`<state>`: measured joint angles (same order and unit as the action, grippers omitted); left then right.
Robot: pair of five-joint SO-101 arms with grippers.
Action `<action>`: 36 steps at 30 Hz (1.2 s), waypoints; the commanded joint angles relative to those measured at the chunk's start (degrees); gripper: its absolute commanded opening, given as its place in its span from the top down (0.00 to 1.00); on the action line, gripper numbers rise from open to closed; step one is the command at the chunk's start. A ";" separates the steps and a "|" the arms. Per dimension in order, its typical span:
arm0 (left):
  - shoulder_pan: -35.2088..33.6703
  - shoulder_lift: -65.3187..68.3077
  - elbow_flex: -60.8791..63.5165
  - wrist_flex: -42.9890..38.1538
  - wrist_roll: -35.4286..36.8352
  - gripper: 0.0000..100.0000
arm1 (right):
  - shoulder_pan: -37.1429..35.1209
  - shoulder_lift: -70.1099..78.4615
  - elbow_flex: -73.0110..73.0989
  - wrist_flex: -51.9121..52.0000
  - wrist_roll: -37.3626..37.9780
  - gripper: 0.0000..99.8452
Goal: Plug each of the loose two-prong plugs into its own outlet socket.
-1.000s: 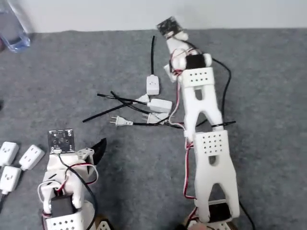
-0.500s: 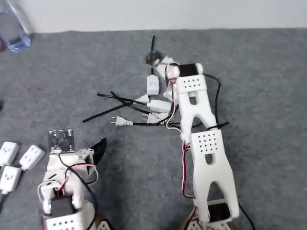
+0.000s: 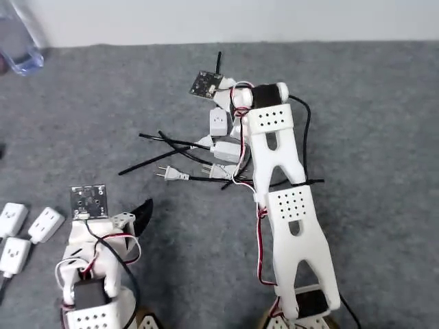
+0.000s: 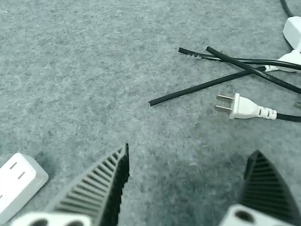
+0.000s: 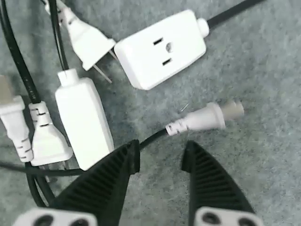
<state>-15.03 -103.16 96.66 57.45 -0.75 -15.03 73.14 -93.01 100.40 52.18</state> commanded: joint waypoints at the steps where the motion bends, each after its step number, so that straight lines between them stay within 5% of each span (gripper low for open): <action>1: 0.44 -1.05 -0.31 -1.23 0.26 0.63 | -0.04 -4.18 -0.35 2.68 -0.44 0.81; 13: 0.44 -1.05 -0.31 -1.32 0.26 0.63 | -0.04 -13.05 5.36 2.86 5.54 0.81; 25: 0.44 -1.05 -0.31 -1.23 0.26 0.63 | -4.00 -35.21 46.15 1.80 18.02 0.81; 36: 0.35 -1.05 -0.31 -1.05 0.26 0.63 | -6.90 -30.02 46.51 -2.68 18.46 0.81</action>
<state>-15.03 -103.16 96.66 57.45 -0.75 -20.48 43.69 -45.98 99.69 70.20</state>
